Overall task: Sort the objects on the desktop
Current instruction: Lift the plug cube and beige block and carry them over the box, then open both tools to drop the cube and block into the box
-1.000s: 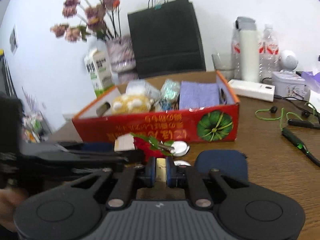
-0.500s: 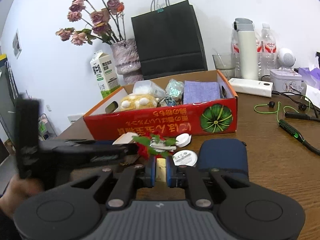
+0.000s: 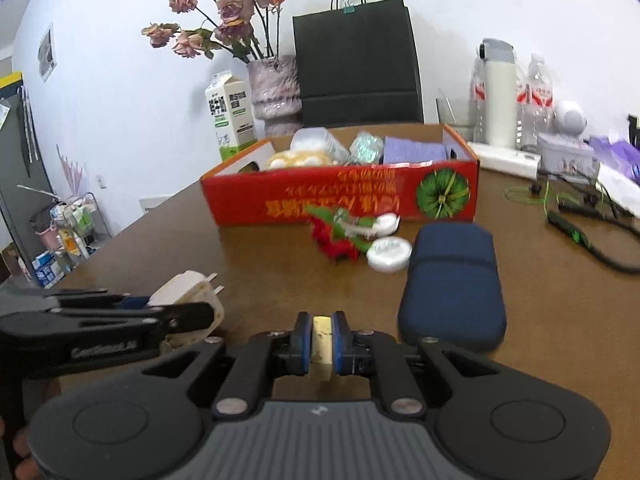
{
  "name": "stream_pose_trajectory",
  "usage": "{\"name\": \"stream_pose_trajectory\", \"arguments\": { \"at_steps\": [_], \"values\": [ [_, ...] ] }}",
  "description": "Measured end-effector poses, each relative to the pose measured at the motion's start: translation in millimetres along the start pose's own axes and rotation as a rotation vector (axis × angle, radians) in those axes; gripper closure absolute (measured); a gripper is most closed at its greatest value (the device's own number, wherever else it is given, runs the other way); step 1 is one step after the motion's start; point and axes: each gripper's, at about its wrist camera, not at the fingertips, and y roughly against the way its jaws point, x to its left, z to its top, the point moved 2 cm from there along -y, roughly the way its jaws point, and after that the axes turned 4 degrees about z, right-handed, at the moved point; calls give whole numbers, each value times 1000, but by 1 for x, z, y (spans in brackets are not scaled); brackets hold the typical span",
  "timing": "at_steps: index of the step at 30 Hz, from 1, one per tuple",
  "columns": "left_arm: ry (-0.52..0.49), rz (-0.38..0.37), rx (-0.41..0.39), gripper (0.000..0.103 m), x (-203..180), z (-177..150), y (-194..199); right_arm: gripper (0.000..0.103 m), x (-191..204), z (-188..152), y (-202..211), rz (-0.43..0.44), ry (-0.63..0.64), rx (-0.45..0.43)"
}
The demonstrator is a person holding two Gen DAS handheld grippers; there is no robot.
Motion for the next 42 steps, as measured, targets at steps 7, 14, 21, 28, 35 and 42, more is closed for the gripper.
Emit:
{"name": "stream_pose_trajectory", "arguments": {
  "at_steps": [7, 14, 21, 28, 35, 42],
  "values": [
    [-23, 28, -91, 71, -8, -20, 57, 93, 21, -28, 39, -6, 8, -19],
    [-36, 48, -115, 71, -22, -39, 73, 93, 22, -45, 73, -48, -9, -84],
    [-39, 48, -154, 71, -24, -29, 74, 93, 23, -33, 71, -30, 8, -113],
    [9, 3, -200, 71, -10, 50, 42, 93, 8, 31, 51, 4, 32, -189],
    [49, 17, -185, 71, 12, 146, -21, 93, -21, 138, -12, 57, -5, -182],
    [64, 130, -10, 71, 55, 190, -122, 93, -34, 209, -132, 156, -130, 7]
  ]
}}
